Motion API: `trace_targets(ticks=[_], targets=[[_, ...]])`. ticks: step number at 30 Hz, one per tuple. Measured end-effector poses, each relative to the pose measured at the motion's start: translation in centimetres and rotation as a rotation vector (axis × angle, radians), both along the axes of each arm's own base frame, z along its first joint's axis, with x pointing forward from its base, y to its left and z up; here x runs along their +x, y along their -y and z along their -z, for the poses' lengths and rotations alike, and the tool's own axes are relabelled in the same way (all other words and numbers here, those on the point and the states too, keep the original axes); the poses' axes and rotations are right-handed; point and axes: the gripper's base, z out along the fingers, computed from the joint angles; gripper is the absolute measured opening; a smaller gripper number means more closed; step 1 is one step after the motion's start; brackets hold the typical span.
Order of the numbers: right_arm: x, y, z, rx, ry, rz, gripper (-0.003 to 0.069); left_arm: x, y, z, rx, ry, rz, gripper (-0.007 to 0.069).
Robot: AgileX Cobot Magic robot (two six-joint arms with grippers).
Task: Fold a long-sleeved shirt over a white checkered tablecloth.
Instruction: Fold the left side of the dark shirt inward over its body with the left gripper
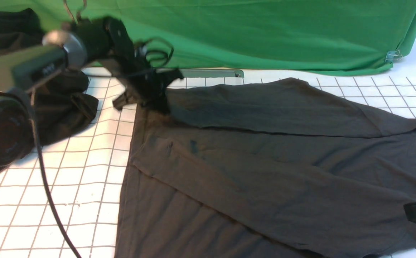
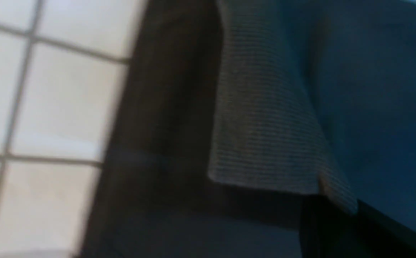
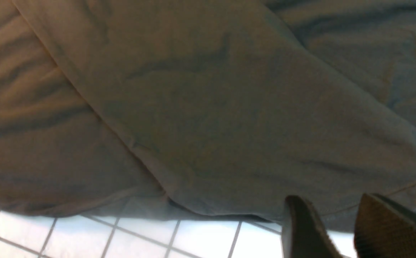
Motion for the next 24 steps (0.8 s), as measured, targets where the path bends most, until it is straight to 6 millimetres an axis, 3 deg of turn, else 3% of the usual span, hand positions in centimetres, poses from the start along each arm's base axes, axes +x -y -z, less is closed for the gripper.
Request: trace_targets(ticks=[1, 2, 4, 6, 8, 11, 16, 17, 19, 24], targets=[[0.0, 0.0, 0.0, -0.001, 0.0, 0.0, 0.022, -0.5, 0.1, -1.7, -0.018, 0.021, 0.003, 0.0006], [0.0, 0.0, 0.0, -0.001, 0.0, 0.0, 0.022, -0.6, 0.1, -2.1, -0.024, 0.024, 0.003, 0.0006], [0.0, 0.0, 0.0, -0.001, 0.0, 0.0, 0.022, -2.2, 0.1, -6.2, -0.058, 0.058, 0.017, 0.0006], [0.0, 0.0, 0.0, -0.001, 0.0, 0.0, 0.022, -3.8, 0.0, -8.2, -0.068, 0.044, 0.038, 0.0006], [0.0, 0.0, 0.0, -0.001, 0.0, 0.0, 0.0221, -5.5, 0.2, -8.8, -0.045, -0.003, 0.071, 0.0006], [0.0, 0.0, 0.0, -0.001, 0.0, 0.0, 0.0226, -8.4, 1.1, -7.7, 0.017, -0.1, 0.126, 0.0006], [0.0, 0.0, 0.0, -0.001, -0.002, -0.001, 0.0229, -12.2, 2.5, -3.0, 0.033, -0.205, 0.155, 0.0006], [0.0, 0.0, 0.0, -0.001, -0.002, -0.001, 0.023, -12.5, 2.6, -2.6, 0.029, -0.213, 0.153, 0.0006], [0.0, 0.0, 0.0, -0.001, -0.002, -0.001, 0.0235, -13.6, 2.5, 0.2, 0.025, -0.247, 0.126, 0.0008], [0.0, 0.0, 0.0, -0.001, -0.002, -0.001, 0.0238, -14.4, 1.9, 2.2, 0.062, -0.263, 0.118, 0.003]])
